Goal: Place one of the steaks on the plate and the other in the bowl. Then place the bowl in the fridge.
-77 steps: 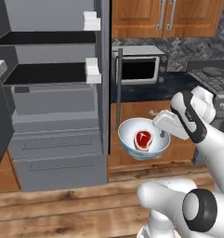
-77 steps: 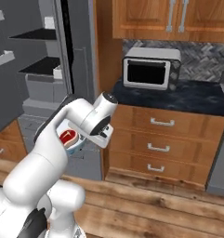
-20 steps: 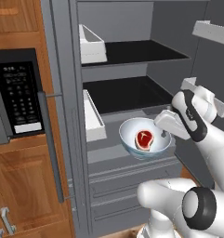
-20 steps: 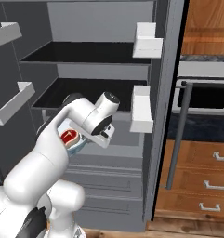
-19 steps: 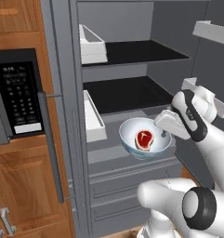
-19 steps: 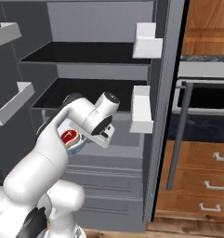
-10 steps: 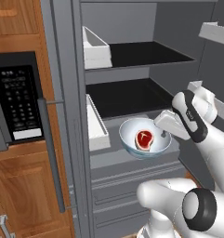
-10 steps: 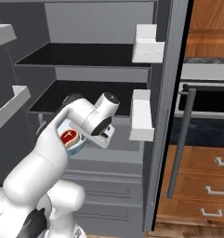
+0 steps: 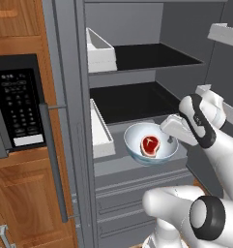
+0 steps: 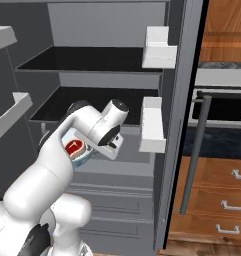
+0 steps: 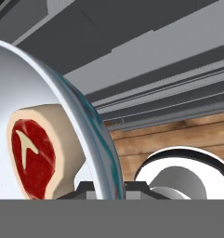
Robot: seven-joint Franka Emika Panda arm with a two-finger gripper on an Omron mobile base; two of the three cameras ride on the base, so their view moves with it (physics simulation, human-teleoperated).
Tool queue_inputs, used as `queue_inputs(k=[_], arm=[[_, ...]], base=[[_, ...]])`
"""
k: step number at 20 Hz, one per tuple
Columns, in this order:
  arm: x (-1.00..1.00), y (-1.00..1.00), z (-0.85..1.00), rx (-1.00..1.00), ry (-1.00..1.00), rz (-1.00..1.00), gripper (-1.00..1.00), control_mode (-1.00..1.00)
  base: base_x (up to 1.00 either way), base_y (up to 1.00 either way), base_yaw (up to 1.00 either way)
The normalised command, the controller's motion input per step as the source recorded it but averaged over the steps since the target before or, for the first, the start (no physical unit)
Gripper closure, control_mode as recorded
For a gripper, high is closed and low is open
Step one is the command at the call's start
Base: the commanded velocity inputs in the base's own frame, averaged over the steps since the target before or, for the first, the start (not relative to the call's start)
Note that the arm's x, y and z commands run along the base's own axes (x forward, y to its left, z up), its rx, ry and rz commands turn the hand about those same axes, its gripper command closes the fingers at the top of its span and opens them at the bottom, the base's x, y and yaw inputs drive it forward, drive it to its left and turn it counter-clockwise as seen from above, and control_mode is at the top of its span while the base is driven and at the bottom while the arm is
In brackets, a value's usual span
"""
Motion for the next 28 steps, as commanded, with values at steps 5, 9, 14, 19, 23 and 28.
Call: queue_inputs(k=[5,9,14,19,23,28], arm=[[0.0,0.0,0.04,0.05,-0.08,-0.12,1.0,-1.0],[0.01,0.01,0.28,0.02,-0.12,-0.23,1.0,-1.0],[0.0,0.13,0.3,0.0,-0.01,-0.38,1.0,-1.0],[0.09,0.15,0.27,0.0,-0.02,-0.36,1.0,-1.0],[0.02,0.02,0.35,0.0,-0.07,-0.34,1.0,-1.0],[0.13,0.0,0.21,0.02,-0.02,-0.29,1.0,-1.0]], base=[[0.0,0.0,0.0],[0.0,0.0,0.0],[0.0,0.0,0.0],[0.0,0.0,0.0],[0.0,0.0,0.0],[0.0,0.0,0.0]])
